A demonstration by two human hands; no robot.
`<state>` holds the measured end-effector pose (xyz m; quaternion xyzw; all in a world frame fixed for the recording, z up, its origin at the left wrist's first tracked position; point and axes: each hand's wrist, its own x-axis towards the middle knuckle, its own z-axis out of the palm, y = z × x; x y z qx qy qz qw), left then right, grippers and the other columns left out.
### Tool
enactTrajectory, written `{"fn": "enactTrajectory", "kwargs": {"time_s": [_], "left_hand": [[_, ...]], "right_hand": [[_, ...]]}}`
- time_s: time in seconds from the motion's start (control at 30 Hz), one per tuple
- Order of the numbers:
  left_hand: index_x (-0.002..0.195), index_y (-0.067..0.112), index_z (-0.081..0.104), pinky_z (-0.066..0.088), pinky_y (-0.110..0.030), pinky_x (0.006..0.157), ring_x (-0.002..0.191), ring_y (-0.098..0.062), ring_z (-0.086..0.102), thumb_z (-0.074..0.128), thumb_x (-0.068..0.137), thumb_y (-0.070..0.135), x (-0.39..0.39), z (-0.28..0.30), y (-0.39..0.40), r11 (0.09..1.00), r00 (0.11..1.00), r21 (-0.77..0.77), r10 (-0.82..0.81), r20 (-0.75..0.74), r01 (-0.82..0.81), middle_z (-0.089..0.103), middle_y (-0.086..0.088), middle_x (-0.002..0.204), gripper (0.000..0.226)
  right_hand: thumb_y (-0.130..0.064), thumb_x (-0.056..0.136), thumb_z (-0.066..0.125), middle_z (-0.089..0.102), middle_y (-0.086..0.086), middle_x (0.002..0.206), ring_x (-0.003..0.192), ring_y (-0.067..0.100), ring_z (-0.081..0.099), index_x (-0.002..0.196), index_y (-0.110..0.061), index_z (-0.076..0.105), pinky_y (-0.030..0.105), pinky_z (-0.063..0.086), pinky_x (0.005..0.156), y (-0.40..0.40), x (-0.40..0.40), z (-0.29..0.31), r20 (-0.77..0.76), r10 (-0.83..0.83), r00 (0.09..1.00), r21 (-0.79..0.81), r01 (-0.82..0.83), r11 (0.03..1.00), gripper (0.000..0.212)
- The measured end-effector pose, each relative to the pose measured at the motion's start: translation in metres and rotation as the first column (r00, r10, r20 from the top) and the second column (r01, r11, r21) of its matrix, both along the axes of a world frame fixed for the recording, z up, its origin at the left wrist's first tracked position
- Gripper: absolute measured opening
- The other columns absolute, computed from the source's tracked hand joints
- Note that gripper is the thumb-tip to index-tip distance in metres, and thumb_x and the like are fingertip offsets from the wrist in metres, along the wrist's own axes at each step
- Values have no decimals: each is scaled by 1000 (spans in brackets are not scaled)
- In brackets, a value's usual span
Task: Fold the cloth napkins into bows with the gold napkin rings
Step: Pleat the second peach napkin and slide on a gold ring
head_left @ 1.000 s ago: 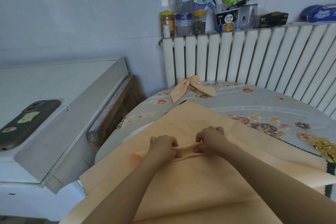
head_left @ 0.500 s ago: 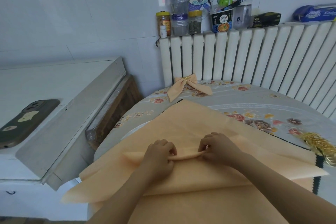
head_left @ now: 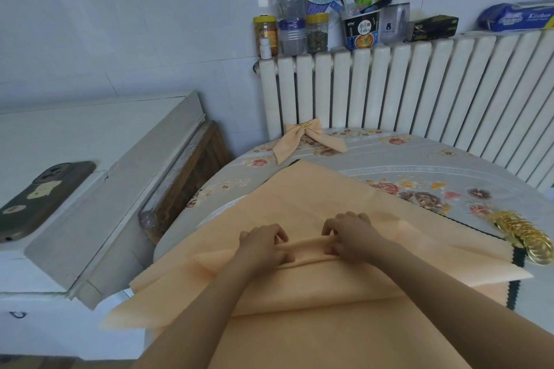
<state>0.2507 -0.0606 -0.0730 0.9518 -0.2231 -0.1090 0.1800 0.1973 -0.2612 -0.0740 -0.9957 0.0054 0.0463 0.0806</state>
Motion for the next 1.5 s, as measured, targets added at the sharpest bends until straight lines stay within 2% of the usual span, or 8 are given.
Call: {"fn": "enactTrajectory", "kwargs": {"time_s": [0.27,0.5,0.7,1.0,1.17,1.3,1.4,1.5], "left_hand": [[94,21,57,36,-26,73,96,-16,53,57,81,24,-33,0,9,987,952,-34,-141,273,156,53,5,104,13],[94,19,57,41,-29,89,108,-16,52,42,65,43,-66,-5,28,955,955,-51,-291,53,293,57,2,114,41],[109,12,55,34,-24,88,111,-20,51,46,95,34,-73,-5,10,989,977,-33,-136,163,144,55,-3,117,27],[151,24,4,-5,-38,116,146,-13,-3,-18,66,57,-102,-24,5,947,961,256,-234,149,191,-3,1,159,94],[151,23,4,-6,-38,116,146,-12,-3,-20,62,56,-106,-29,7,951,962,255,-222,160,177,-1,2,159,98],[151,25,2,-6,-35,116,145,-8,-5,3,92,51,-103,-27,25,954,975,275,-168,147,123,-2,4,159,65],[150,30,0,-5,-35,116,145,-7,-5,4,92,51,-99,-29,68,959,986,284,-65,152,20,-4,7,159,62],[150,35,1,-6,-35,115,145,-7,-6,-13,75,57,-95,-30,94,962,991,274,-49,128,12,-4,9,159,79]], "right_hand": [[-24,86,54,63,-3,113,106,23,56,102,-20,57,30,40,77,6,-32,-3,211,-8,978,131,-21,991,17],[-33,88,57,61,-5,124,107,20,58,90,-26,48,26,42,81,2,-74,-5,66,150,986,281,-163,946,12],[-28,88,53,68,-2,98,94,21,61,101,-19,59,27,42,79,15,-92,-12,240,68,968,271,-134,953,17],[-34,66,40,68,-10,75,68,14,66,73,-28,72,24,54,71,37,-103,-17,444,44,895,103,-100,990,33],[-44,84,4,44,0,144,135,15,39,137,-14,48,25,15,115,70,-99,-19,264,4,964,152,-45,987,74],[-46,81,-21,31,1,153,141,11,28,146,-15,33,23,-6,112,76,-102,-36,263,-47,964,51,35,998,90],[-43,94,-2,1,1,159,146,14,-1,151,-16,3,29,-8,116,78,-101,-35,67,-73,995,61,69,996,64],[-14,96,29,8,8,158,146,24,5,150,-10,16,33,3,117,94,-95,-21,81,-37,996,96,29,995,55]]}}
